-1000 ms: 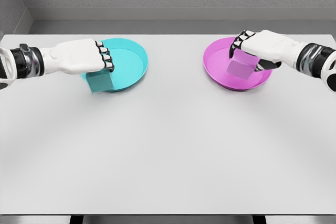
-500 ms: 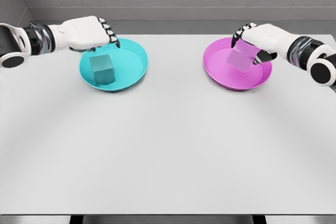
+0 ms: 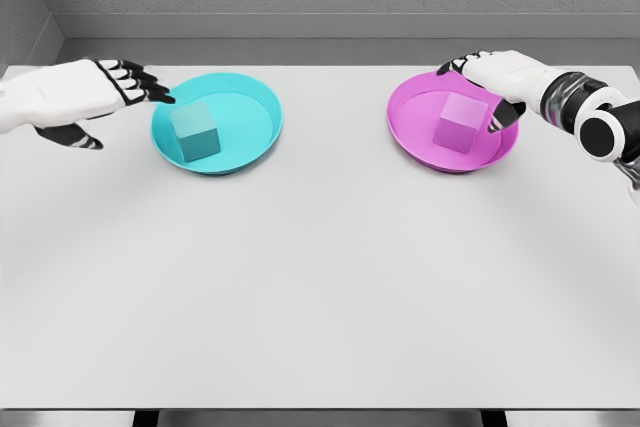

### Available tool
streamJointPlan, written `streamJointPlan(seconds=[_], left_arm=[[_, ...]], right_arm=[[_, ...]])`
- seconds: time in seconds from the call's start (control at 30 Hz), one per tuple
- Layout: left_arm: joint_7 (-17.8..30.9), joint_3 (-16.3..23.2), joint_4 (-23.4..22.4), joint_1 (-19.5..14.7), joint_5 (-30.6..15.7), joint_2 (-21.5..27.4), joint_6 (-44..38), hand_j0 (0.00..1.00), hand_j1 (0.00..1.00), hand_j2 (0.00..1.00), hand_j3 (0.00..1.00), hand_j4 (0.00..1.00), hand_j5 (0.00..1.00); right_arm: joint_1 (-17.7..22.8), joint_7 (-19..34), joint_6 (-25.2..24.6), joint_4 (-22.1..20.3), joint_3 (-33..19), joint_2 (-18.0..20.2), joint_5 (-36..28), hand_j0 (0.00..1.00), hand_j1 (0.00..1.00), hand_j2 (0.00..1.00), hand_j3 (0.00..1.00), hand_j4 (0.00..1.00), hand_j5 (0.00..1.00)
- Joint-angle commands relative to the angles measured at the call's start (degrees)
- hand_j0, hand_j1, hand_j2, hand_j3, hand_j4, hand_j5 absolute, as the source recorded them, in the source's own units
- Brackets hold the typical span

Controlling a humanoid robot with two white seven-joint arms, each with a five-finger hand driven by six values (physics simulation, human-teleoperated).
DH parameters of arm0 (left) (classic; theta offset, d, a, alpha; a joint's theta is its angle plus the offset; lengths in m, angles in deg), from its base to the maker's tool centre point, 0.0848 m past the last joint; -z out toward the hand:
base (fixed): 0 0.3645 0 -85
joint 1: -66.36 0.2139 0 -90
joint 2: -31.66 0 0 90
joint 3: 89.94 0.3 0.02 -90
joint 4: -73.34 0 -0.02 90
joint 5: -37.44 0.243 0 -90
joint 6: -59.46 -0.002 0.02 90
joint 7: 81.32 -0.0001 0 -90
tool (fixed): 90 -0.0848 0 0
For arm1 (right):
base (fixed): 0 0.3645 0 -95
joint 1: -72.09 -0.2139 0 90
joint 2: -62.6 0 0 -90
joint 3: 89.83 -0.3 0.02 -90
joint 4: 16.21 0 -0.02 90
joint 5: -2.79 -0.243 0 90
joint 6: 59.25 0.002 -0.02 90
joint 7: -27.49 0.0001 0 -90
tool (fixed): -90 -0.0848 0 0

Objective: Place the blocks in the corresponding plates according to their colors

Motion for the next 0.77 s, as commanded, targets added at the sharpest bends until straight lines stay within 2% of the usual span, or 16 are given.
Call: streamJointPlan(seconds=[0.0,0.03,0.07,0.1,0.17,0.2,0.27,0.3,0.37,0.47,0.73], left_arm=[[-0.04,-0.26,1.10,0.17,-4.99,2.57,-0.08,1.00,1.00,1.00,1.00,1.00,1.00],[-0.04,-0.26,1.10,0.61,-5.52,2.75,-0.08,1.00,1.00,1.00,1.00,1.00,1.00],[0.05,-0.26,1.10,1.14,-5.52,2.84,-0.08,1.00,1.00,1.00,1.00,1.00,1.00],[0.40,-0.26,1.10,1.67,-5.43,3.71,-0.08,1.00,1.00,1.00,1.00,1.00,1.00],[0.58,-1.14,1.45,1.84,-4.99,3.89,-0.08,1.00,1.00,1.00,1.00,1.00,1.00],[0.58,-1.40,1.71,2.46,-4.99,3.98,-0.08,1.00,1.00,1.00,1.00,1.00,1.00],[0.58,-1.40,2.59,2.72,-4.91,4.15,-0.08,1.00,1.00,1.00,1.00,1.00,1.00],[0.58,-1.40,2.68,3.34,-4.91,4.15,-0.08,1.00,1.00,1.00,1.00,1.00,1.00],[0.58,-1.40,2.68,3.43,-4.91,4.24,-0.08,1.00,1.00,1.00,1.00,1.00,1.00],[0.58,-1.40,2.77,3.43,-4.91,4.16,-0.08,1.00,1.00,1.00,1.00,1.00,1.00],[0.58,-1.32,3.03,3.43,-4.82,4.24,-0.08,1.00,1.00,1.00,1.00,1.00,1.00]], right_arm=[[0.00,0.03,0.17,-0.49,-0.27,0.72,0.18,1.00,1.00,1.00,1.00,1.00,1.00],[0.00,0.03,0.34,-1.54,-0.63,1.16,0.18,1.00,1.00,1.00,1.00,1.00,1.00],[0.26,0.03,3.06,-3.83,-1.33,3.43,0.18,1.00,1.00,1.00,1.00,1.00,1.00],[1.14,0.03,7.02,-6.46,-4.49,6.95,-0.08,1.00,1.00,1.00,1.00,1.00,1.00],[6.23,0.03,14.92,-8.84,-11.07,10.56,-0.43,1.00,1.00,1.00,1.00,1.00,1.00],[10.62,0.03,22.02,-10.24,-16.16,12.92,-0.52,1.00,1.00,1.00,1.00,1.00,1.00],[17.74,-0.05,33.37,-10.25,-23.55,15.65,-2.19,1.00,1.00,1.00,1.00,1.00,1.00],[20.03,-0.05,36.55,-10.25,-25.50,16.62,-2.28,1.00,1.00,1.00,1.00,1.00,1.00],[22.15,-0.05,40.86,-10.07,-26.55,17.50,-2.28,1.00,1.00,1.00,1.00,1.00,1.00],[23.73,-0.05,42.27,-9.98,-26.55,17.59,-2.28,1.00,1.00,1.00,1.00,1.00,1.00],[23.82,0.03,41.65,-9.90,-26.38,17.24,-2.28,1.00,1.00,1.00,1.00,1.00,1.00]])
